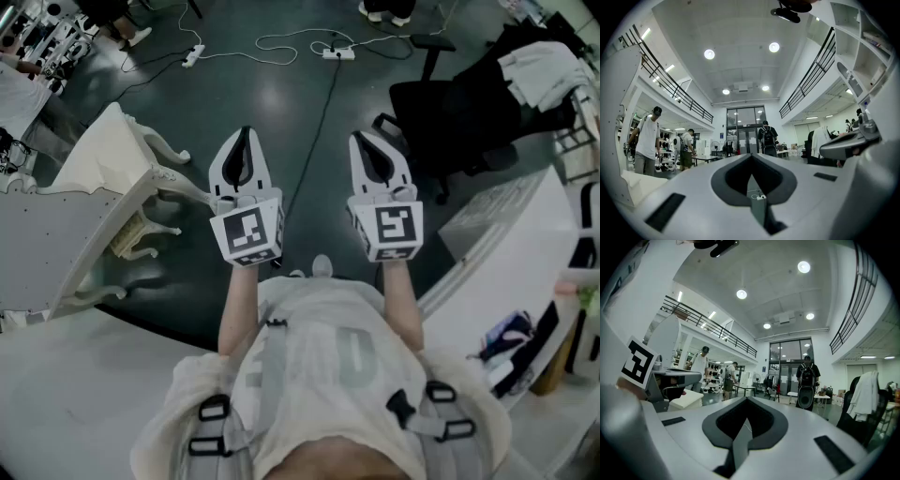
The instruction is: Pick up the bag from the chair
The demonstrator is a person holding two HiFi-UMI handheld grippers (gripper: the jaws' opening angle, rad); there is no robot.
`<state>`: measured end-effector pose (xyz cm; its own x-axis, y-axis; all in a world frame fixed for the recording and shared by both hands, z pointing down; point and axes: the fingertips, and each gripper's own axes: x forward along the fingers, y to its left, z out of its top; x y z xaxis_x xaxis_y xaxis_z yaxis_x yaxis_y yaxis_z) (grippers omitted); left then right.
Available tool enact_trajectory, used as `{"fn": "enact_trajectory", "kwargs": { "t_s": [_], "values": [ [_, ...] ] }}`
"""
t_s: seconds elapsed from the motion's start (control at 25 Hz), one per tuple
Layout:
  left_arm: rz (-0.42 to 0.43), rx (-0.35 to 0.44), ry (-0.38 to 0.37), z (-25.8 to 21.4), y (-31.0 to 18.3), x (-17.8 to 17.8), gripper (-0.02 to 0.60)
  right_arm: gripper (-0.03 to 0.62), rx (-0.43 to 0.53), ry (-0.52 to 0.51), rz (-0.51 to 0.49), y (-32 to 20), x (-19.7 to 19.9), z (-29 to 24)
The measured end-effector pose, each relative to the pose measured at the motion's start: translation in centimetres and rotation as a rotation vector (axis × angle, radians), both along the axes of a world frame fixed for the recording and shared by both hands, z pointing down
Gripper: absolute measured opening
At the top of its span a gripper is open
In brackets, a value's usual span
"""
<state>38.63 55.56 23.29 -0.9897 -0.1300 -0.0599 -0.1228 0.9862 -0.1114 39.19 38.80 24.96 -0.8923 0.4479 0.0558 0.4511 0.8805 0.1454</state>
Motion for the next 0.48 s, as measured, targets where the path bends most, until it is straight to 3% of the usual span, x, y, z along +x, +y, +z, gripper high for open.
{"fn": "enact_trajectory", "kwargs": {
  "t_s": [0.48],
  "values": [
    [0.031, 0.000, 0.001, 0.6, -3.7, -0.2, 0.006, 0.005, -0.037, 0.031, -0.009, -3.2, -0.4, 1.1]
  ]
}}
